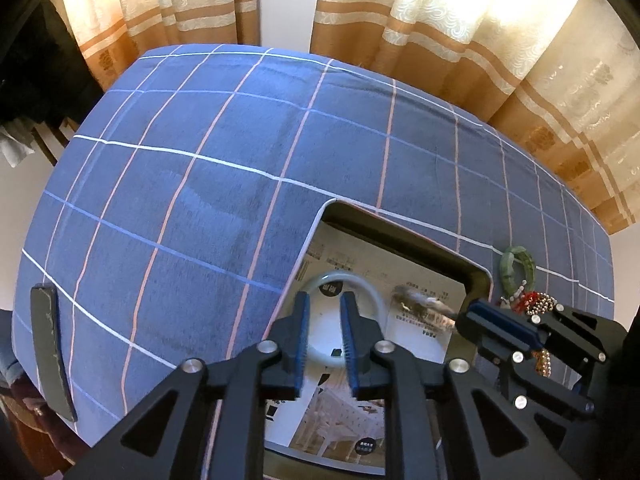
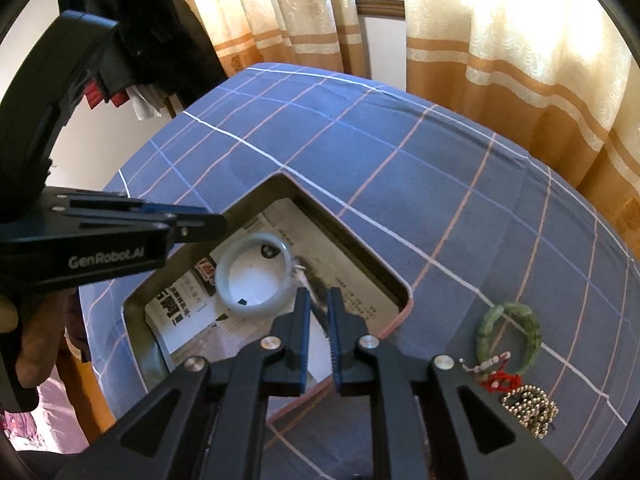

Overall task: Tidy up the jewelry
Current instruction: 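Open the left gripper over the tin while the right gripper releases the silver hoop, then move both grippers back to the jewelry pile, then grasp the red tasseled cord with the left gripper and lift it, then grasp the pearl necklace with the right gripper while the left holds the red cord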

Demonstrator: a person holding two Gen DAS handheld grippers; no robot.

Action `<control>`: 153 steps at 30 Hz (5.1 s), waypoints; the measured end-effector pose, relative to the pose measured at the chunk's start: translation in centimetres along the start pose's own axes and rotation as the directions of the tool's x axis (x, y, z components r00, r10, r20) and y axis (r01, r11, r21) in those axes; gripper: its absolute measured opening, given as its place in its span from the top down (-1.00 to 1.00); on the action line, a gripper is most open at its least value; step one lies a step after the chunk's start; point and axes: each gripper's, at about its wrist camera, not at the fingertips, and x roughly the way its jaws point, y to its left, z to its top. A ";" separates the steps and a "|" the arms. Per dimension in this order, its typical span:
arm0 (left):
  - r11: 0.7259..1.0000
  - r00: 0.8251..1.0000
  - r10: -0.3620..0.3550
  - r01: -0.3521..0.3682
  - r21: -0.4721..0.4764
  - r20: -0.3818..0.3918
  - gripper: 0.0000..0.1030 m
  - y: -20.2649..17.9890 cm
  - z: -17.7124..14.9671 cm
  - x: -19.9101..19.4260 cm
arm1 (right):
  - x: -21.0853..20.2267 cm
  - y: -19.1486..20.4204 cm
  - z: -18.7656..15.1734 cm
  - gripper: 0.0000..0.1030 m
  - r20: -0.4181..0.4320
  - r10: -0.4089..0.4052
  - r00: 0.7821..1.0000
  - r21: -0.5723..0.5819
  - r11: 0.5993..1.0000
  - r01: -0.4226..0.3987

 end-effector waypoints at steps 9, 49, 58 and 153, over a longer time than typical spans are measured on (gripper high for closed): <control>0.999 0.999 0.038 -0.038 -0.015 0.005 -0.03 -0.2 -1.0 -0.6 | -1.1 -0.3 -0.4 0.32 0.021 -0.008 1.000 0.002 1.000 0.008; 0.961 0.994 -0.071 0.089 0.260 -0.079 -0.03 -16.4 -8.8 -0.8 | -10.4 -14.5 -16.4 -0.23 -0.053 -0.184 0.982 0.364 0.912 0.190; 0.939 0.986 -0.128 0.155 0.307 -0.109 -0.03 -19.5 -9.7 -0.9 | -10.5 -14.9 -17.3 -0.23 -0.061 -0.182 0.981 0.375 0.907 0.192; 0.975 0.989 -0.124 0.107 0.194 0.075 0.98 -13.5 -1.8 -4.1 | -7.1 -15.3 -7.9 0.74 0.030 -0.132 0.991 0.269 0.956 0.119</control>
